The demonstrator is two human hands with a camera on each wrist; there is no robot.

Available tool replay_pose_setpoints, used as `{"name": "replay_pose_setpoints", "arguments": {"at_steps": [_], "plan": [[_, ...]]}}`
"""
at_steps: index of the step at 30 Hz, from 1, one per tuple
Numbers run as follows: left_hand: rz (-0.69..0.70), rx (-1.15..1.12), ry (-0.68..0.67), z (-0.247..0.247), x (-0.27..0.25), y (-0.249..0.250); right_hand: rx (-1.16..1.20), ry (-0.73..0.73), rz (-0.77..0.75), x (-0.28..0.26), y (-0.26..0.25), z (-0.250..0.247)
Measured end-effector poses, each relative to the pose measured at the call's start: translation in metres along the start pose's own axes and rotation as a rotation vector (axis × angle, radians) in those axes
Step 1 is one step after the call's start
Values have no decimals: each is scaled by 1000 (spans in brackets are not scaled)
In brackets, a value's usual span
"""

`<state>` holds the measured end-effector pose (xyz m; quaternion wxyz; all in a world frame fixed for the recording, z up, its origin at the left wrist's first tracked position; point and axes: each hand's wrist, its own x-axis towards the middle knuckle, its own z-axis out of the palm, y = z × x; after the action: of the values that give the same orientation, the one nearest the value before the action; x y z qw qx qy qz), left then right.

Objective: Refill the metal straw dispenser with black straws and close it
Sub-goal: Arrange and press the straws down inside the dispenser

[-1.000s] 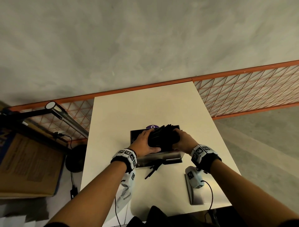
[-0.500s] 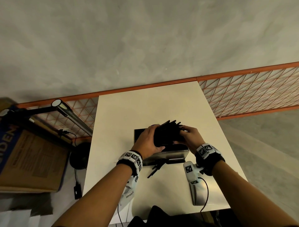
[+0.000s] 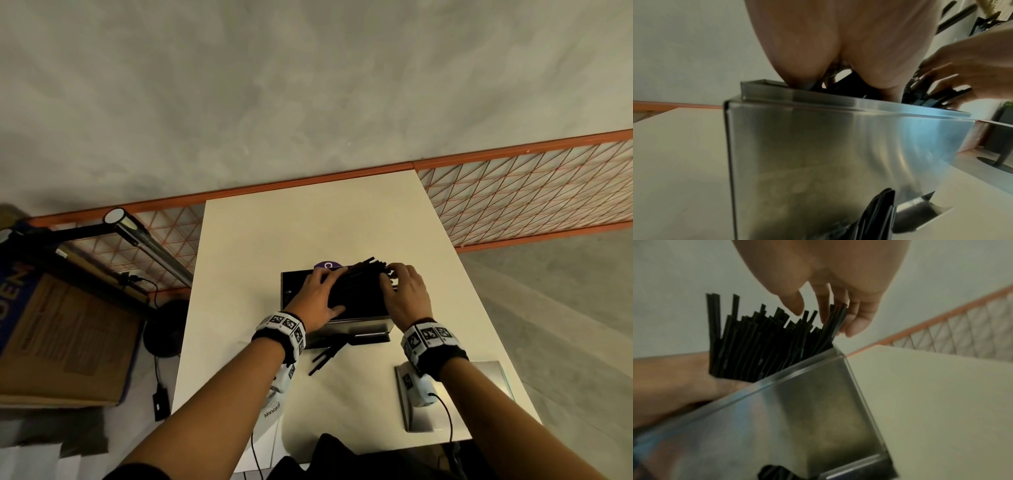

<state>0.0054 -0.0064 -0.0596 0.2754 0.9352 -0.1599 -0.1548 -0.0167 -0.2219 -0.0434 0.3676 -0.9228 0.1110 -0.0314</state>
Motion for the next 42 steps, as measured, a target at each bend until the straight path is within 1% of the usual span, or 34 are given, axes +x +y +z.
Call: {"name": "replay_pose_setpoints", "arguments": {"at_steps": [2, 4, 6, 7, 10, 12, 14, 18, 21, 23, 25, 27, 30, 32, 33, 36, 38, 42], "plan": [[2, -3, -22, 1, -1, -3, 137, -9, 79, 2, -1, 2], [-19, -21, -14, 2, -2, -4, 222, -92, 125, 1, -8, 7], [-33, -35, 7, 2, -4, -5, 218, -157, 80, -3, -14, 18], [-27, -37, 12, 2, -5, -5, 209, -167, 52, -5, -15, 22], [-1, -37, 18, 1, -10, -12, 171, -145, 4, -3, -11, 25], [22, -26, 11, 0, -13, -18, 175, -124, 8, -1, -10, 23], [51, 31, 11, 0, -15, -23, 194, -137, 3, -2, -14, 25], [119, 187, 70, 3, -19, -26, 139, -214, -98, -5, -18, 33], [145, 250, 140, 0, -19, -24, 156, -162, -89, 1, -11, 26], [111, 245, 154, -6, -16, -23, 180, -98, -66, 3, -8, 21], [88, 268, 104, -11, -11, -21, 193, -81, -28, 3, -6, 24], [91, 334, 26, -12, -4, -16, 155, -136, -24, 2, -6, 31], [88, 450, -98, -8, 3, -8, 65, -158, -73, 1, -6, 33], [93, 518, -139, -5, 3, -7, -14, -141, -151, 2, -1, 32], [97, 551, -147, -5, 3, -9, -27, -128, -161, 3, 1, 32], [86, 623, -144, -5, 2, -11, 42, -140, -100, 8, 6, 32], [68, 623, -146, -8, 5, -9, 114, -155, -74, 12, 4, 28], [41, 573, -199, -23, 21, -6, 299, -45, 9, 16, 0, 11]]}}
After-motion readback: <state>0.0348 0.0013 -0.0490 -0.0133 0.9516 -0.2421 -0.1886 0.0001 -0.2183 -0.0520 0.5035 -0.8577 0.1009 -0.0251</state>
